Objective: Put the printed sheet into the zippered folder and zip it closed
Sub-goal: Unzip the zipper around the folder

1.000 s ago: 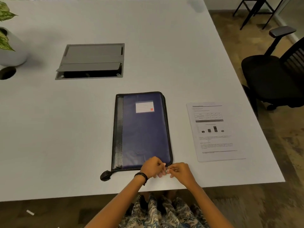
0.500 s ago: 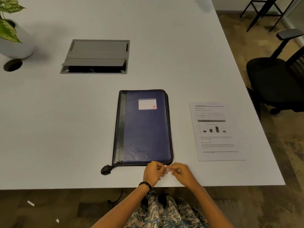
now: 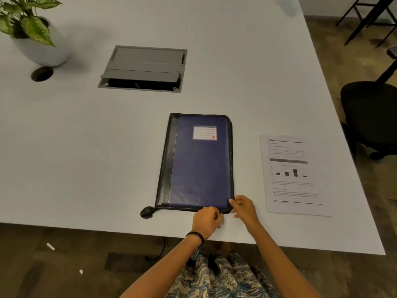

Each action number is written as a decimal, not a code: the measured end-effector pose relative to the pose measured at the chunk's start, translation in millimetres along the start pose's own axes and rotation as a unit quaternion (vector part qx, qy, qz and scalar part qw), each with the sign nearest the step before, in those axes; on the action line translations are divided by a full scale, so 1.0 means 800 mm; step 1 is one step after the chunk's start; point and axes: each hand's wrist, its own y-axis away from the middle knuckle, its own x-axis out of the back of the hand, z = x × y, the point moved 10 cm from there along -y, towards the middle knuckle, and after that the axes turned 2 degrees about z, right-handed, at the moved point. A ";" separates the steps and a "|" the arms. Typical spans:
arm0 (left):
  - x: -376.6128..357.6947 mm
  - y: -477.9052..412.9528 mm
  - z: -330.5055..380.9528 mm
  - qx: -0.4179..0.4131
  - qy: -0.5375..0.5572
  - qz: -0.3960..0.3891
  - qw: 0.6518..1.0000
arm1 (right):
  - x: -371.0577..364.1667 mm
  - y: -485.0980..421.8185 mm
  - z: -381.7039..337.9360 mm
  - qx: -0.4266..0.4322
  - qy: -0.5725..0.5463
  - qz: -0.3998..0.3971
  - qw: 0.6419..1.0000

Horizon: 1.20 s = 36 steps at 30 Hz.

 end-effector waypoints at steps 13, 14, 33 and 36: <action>0.021 0.015 -0.007 -0.016 -0.060 0.013 0.998 | -0.005 0.003 -0.004 -0.062 0.021 -0.044 0.997; 0.025 0.016 -0.013 -0.013 -0.067 0.014 0.998 | -0.005 0.003 -0.005 -0.064 0.020 -0.047 0.997; 0.114 0.045 -0.146 0.056 -0.121 0.111 0.985 | -0.001 0.010 -0.012 -0.113 0.013 -0.046 0.992; 0.120 0.048 -0.154 0.064 -0.130 0.116 0.983 | 0.002 0.008 -0.011 -0.116 0.011 -0.038 0.992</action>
